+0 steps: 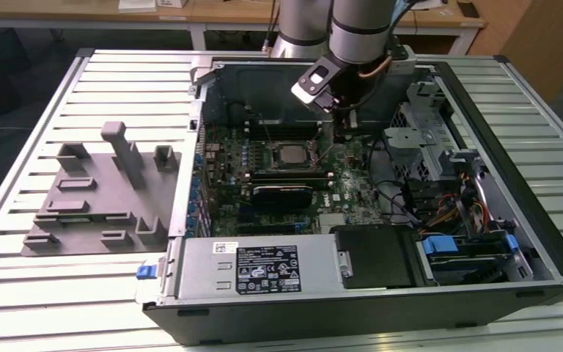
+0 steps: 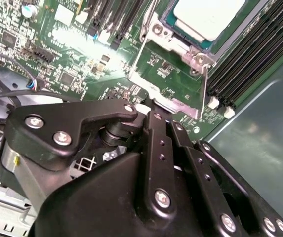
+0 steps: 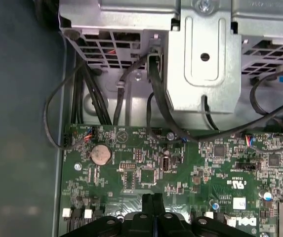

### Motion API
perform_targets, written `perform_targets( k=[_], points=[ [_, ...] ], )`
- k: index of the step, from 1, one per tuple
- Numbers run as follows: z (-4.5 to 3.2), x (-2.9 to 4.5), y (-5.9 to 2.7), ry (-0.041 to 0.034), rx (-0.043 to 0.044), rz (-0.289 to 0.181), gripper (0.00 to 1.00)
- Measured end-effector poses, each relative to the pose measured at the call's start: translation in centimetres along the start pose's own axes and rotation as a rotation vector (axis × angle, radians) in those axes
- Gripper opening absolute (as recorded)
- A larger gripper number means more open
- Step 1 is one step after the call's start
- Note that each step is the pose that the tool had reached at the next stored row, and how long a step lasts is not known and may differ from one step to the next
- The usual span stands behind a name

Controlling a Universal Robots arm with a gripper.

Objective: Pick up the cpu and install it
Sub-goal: 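Close the cpu cover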

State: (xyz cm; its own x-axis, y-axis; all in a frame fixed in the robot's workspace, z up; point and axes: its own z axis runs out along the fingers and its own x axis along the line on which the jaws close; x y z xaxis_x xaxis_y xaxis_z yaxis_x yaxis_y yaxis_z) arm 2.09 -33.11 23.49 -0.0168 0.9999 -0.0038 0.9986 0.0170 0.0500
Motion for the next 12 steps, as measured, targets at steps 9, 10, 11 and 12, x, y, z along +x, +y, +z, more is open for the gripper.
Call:
perform_targets(
  k=[9, 10, 11, 12],
  points=[
    [-0.07, 0.03, -1.68, 0.0001, -0.0003, 0.0, 0.11],
    [-0.08, 0.04, -1.94, 0.0002, -0.0005, 0.0, 0.11],
    [-0.09, 0.04, -2.18, 0.0001, -0.0006, 0.0, 0.11],
    [-0.11, 0.04, -2.42, 0.0, -0.0007, 0.0, 0.11]
  ],
)
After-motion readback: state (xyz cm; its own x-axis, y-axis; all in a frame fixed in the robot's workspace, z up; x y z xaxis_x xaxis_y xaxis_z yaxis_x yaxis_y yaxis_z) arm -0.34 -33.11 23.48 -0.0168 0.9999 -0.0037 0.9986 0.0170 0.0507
